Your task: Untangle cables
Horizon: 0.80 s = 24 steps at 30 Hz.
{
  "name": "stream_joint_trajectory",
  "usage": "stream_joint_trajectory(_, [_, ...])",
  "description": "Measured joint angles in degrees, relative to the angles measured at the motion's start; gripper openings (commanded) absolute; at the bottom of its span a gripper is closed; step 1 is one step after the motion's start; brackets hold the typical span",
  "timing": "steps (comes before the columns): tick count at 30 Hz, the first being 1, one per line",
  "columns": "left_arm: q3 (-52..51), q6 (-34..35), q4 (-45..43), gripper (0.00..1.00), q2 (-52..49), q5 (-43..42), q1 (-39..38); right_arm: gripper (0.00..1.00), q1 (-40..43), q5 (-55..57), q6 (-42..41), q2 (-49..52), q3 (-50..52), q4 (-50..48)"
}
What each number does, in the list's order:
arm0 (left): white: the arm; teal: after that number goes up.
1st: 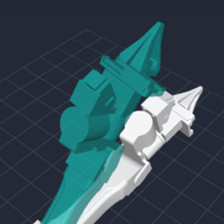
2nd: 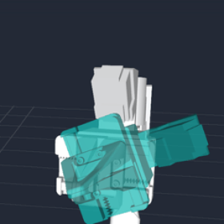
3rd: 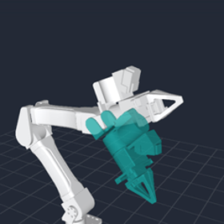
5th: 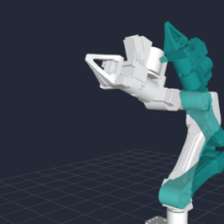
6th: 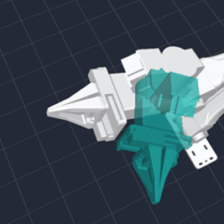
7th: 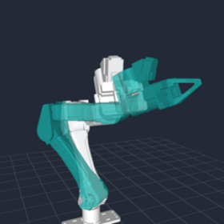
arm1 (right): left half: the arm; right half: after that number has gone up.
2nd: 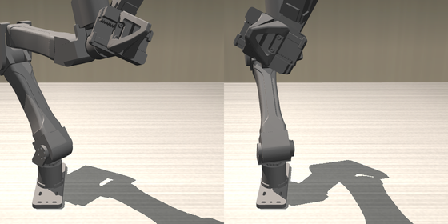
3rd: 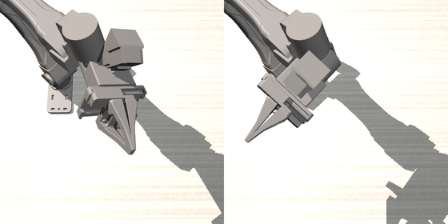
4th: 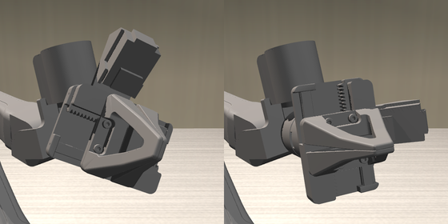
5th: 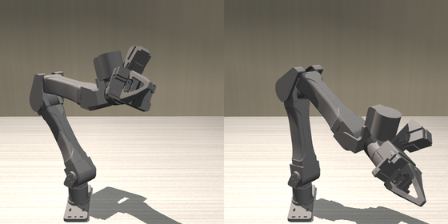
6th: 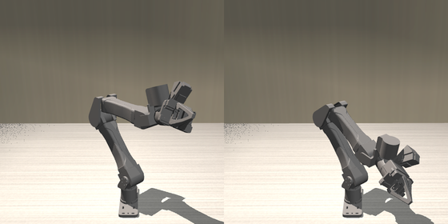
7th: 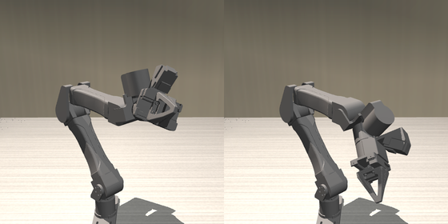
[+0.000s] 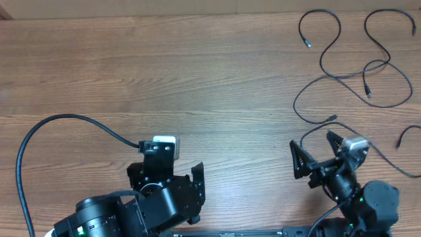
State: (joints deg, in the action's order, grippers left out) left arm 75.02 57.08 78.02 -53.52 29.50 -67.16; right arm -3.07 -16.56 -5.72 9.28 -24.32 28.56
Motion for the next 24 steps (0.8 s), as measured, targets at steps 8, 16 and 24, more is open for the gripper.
stream_joint_trajectory(8, [0.0,0.0,0.0,1.0,0.0,-0.2,0.0,1.0,0.0,0.0,1.2,-6.7,9.8,-10.3])
stream_joint_trajectory(16, [0.0,0.0,0.0,1.0,0.0,-0.2,0.0,1.0,0.0,0.1,2.4,-8.4,16.2,-19.4])
stream_joint_trajectory(24, [0.0,0.0,0.0,1.0,0.0,-0.2,0.0,1.0,0.2,0.5,4.5,-8.4,19.1,-26.4])
